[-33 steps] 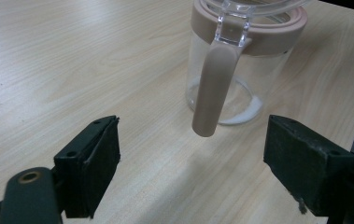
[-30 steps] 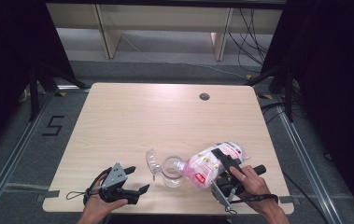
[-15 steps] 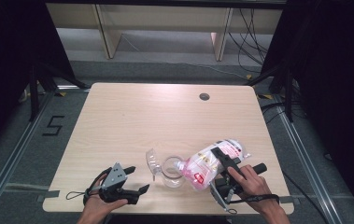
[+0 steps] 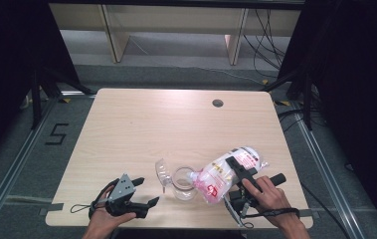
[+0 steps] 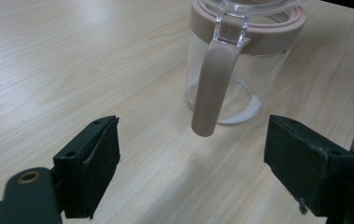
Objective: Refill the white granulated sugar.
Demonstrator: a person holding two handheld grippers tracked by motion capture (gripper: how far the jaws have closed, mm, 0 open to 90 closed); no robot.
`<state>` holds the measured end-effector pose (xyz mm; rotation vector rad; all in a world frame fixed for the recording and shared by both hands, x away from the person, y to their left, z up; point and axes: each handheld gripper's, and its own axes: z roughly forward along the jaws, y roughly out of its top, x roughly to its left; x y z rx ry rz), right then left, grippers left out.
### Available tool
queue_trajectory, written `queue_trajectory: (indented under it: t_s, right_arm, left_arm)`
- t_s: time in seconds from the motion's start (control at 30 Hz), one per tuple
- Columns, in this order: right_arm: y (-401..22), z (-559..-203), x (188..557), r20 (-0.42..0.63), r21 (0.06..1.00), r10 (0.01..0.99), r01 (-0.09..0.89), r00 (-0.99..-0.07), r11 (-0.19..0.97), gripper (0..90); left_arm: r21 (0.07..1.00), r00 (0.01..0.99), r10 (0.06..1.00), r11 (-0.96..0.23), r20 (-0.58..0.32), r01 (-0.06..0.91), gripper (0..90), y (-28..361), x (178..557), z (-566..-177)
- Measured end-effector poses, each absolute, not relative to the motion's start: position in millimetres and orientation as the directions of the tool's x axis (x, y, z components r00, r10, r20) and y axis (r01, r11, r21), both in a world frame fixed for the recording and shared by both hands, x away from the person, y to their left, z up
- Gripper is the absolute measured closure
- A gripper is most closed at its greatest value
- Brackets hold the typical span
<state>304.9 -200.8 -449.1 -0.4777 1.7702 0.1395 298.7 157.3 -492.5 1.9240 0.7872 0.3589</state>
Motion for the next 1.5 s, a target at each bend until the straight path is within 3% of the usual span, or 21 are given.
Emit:
queue_trajectory:
  t_s: [0.07, 0.23, 0.27, 0.37, 0.4, 0.5, 0.57, 0.67, 0.73, 0.87, 1.17, 1.5]
  right_arm:
    - [-199.8, -447.3, 305.4, -0.95, -0.19, -0.271, -0.4, -0.155, 0.896, 44.5]
    - [-201.0, -452.0, 303.3, -0.955, -0.16, -0.238, -0.369, -0.175, 0.915, 44.7]
    - [-198.5, -448.7, 305.4, -0.946, -0.221, -0.296, -0.407, -0.131, 0.886, 44.8]
    - [-199.5, -452.1, 303.0, -0.946, -0.191, -0.27, -0.366, -0.179, 0.911, 45.0]
    - [-197.3, -450.8, 305.0, -0.945, -0.226, -0.3, -0.405, -0.128, 0.886, 45.2]
    - [-196.9, -451.6, 305.4, -0.945, -0.217, -0.294, -0.397, -0.141, 0.892, 45.5]
    - [-197.1, -453.6, 305.9, -0.946, -0.217, -0.289, -0.378, -0.146, 0.9, 45.7]
    - [-194.3, -449.1, 307.0, -0.936, -0.269, -0.336, -0.399, -0.108, 0.877, 46.0]
    - [-195.2, -452.3, 305.4, -0.943, -0.241, -0.308, -0.38, -0.127, 0.893, 46.1]
    - [-192.3, -448.6, 306.9, -0.936, -0.277, -0.34, -0.403, -0.092, 0.872, 46.5]
    - [-193.6, -451.3, 305.8, -0.942, -0.25, -0.314, -0.38, -0.116, 0.89, 47.2]
    - [-192.5, -448.5, 305.2, -0.936, -0.28, -0.34, -0.384, -0.096, 0.88, 47.6]
  left_arm:
    - [0.88, 0.75, 0.658, -0.309, -0.076, 0.36, 17.8, 157.5, 298.8, -492.5]
    - [0.88, 0.745, 0.662, -0.302, -0.084, 0.368, 17.9, 157.2, 298.7, -492.8]
    - [0.88, 0.748, 0.659, -0.308, -0.076, 0.361, 17.8, 157.4, 298.9, -492.8]
    - [0.88, 0.749, 0.658, -0.307, -0.079, 0.363, 17.9, 156.9, 298.8, -492.6]
    - [0.88, 0.749, 0.657, -0.308, -0.079, 0.362, 17.8, 156.9, 298.8, -492.8]
    - [0.869, 0.752, 0.657, -0.34, -0.053, 0.359, 17.8, 158.7, 300.4, -492.8]
    - [0.878, 0.748, 0.659, -0.305, -0.085, 0.368, 17.8, 156.5, 298.6, -493.2]
    - [0.879, 0.748, 0.659, -0.308, -0.08, 0.365, 17.8, 157.2, 298.8, -492.7]
    - [0.875, 0.747, 0.659, -0.31, -0.084, 0.371, 17.8, 156.9, 298.7, -492.8]
    - [0.876, 0.75, 0.657, -0.314, -0.077, 0.365, 17.8, 157.0, 298.7, -492.2]
    - [0.878, 0.749, 0.658, -0.308, -0.081, 0.366, 17.9, 156.3, 298.7, -492.3]
    - [0.876, 0.747, 0.659, -0.309, -0.083, 0.37, 17.9, 156.2, 298.6, -492.8]
